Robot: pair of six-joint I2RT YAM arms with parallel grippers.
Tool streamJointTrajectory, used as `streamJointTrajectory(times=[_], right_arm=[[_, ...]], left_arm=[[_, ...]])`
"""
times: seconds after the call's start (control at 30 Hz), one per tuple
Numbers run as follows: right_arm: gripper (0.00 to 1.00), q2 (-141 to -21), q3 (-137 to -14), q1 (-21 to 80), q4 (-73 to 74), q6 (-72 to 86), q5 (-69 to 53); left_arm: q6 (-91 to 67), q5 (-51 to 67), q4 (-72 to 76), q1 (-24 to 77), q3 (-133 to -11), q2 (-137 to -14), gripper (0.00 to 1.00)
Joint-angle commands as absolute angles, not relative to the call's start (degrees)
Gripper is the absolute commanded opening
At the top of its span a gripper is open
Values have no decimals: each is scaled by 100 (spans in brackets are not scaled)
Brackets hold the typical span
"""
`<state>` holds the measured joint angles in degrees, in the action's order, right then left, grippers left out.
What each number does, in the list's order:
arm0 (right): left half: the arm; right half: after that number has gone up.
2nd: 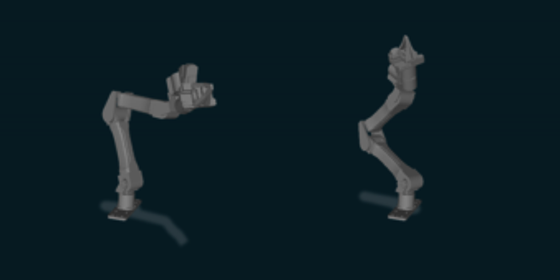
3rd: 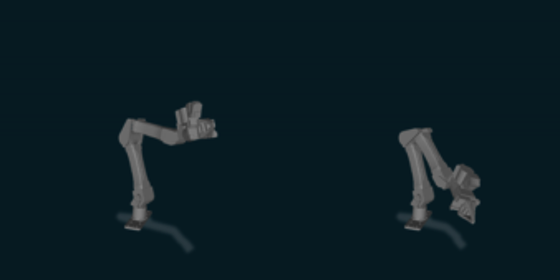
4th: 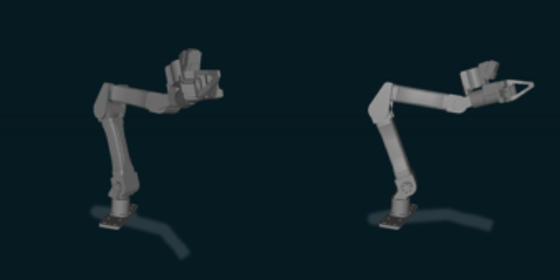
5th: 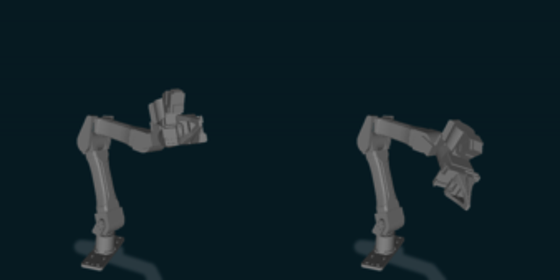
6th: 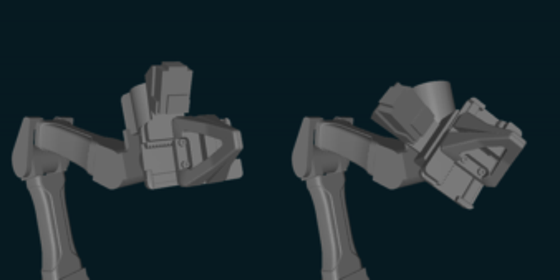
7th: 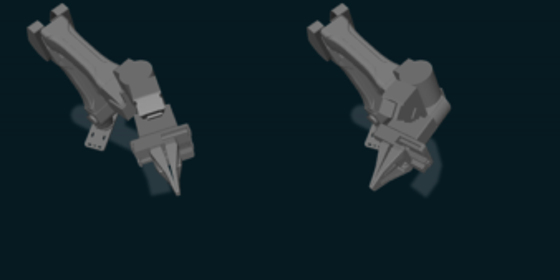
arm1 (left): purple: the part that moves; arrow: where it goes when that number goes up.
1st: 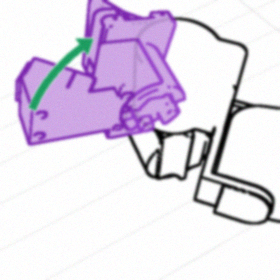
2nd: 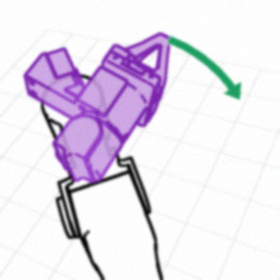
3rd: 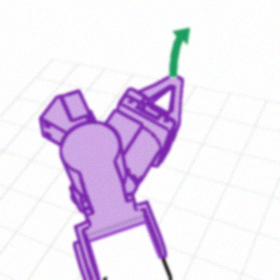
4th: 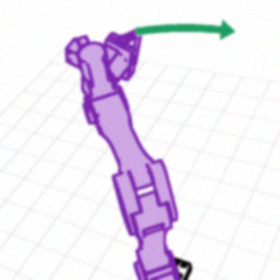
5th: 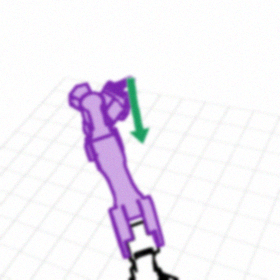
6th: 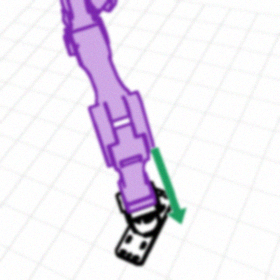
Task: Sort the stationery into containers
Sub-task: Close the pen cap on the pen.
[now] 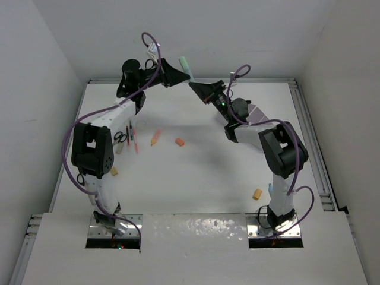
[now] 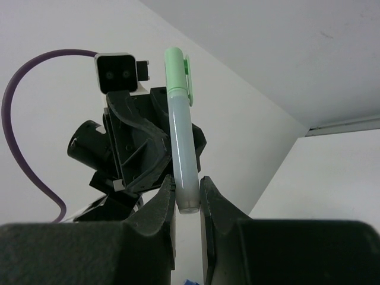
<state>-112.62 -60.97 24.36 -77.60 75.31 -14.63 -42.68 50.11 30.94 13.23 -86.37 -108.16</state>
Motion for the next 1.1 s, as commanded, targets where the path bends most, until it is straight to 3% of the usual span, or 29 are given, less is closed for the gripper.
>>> streamJointTrajectory(times=[0.0,0.3,0.53,0.57,0.67,0.87,1.07], right_arm=[[0,-11435,-6223,2531,-7717,7506,-1802],[0,-11505,-6152,2514,-8068,7436,-1854],[32,-11540,-6161,2408,-8253,7611,-1951],[41,-11531,-6126,2408,-8244,7603,-1951],[52,-11531,-6056,2373,-8262,7611,-1995],[55,-11470,-6038,2320,-8279,7541,-2179],[62,-11023,-5503,2083,-7920,7059,-3330]], left_arm=[[-4280,5185,3639,1389,-8956,-10784,0],[-3982,5510,3595,1415,-8903,-10767,0],[-3604,5686,3332,1406,-8930,-10740,0],[-3551,5687,3261,1398,-8930,-10740,0],[-3227,5704,3033,1380,-8956,-10731,0],[-2778,5783,2585,1371,-9044,-10723,0],[-1355,5906,1320,1257,-9492,-10731,0]])
